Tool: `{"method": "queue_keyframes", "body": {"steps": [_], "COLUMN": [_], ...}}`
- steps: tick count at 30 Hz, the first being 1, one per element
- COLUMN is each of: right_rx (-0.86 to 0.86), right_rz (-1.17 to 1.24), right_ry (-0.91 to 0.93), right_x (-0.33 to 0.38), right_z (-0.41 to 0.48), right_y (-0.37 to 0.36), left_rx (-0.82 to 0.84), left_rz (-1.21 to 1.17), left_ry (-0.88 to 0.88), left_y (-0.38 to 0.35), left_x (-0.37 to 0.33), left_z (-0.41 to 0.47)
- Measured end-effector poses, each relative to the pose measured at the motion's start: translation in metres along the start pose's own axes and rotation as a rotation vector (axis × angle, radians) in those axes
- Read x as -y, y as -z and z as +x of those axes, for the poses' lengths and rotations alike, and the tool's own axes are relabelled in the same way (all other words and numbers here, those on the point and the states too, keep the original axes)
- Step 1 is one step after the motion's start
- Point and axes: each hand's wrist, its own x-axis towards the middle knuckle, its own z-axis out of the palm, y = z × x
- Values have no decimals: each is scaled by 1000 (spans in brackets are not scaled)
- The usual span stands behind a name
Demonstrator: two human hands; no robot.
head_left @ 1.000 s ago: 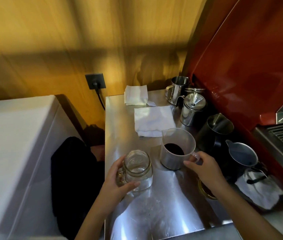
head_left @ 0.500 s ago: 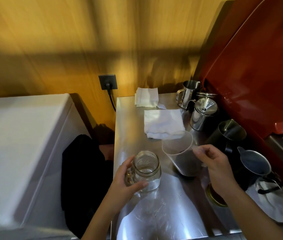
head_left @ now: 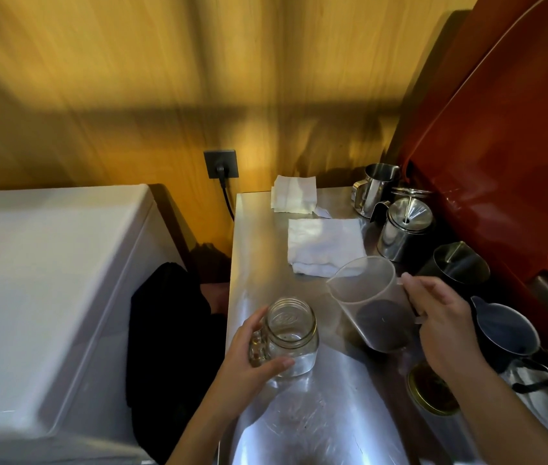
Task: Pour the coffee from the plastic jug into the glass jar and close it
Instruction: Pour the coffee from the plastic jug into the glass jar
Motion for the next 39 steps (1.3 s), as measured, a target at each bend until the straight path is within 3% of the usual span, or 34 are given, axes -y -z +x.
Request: {"method": "queue_keyframes", "body": {"steps": [9, 15, 21, 30, 39], "right_rx": [127, 289, 315, 517, 559], "right_rz": [-32, -178, -312, -539, -736], "right_ry": [68, 277, 512, 664, 825], "right_x": [24, 56, 83, 111, 123], "right_z": [12, 18, 19, 10, 6], "right_y": [-8, -14, -21, -39, -59], "left_rx": [-22, -24, -36, -45, -52], "left_rz": [20, 33, 41, 6, -27], "left_ry": [12, 14, -5, -18, 3], "left_y": [-3, -4, -3, -5, -9], "left_x": [3, 1, 2, 3, 6], "left_z": [-1, -1, -2, -1, -1]}}
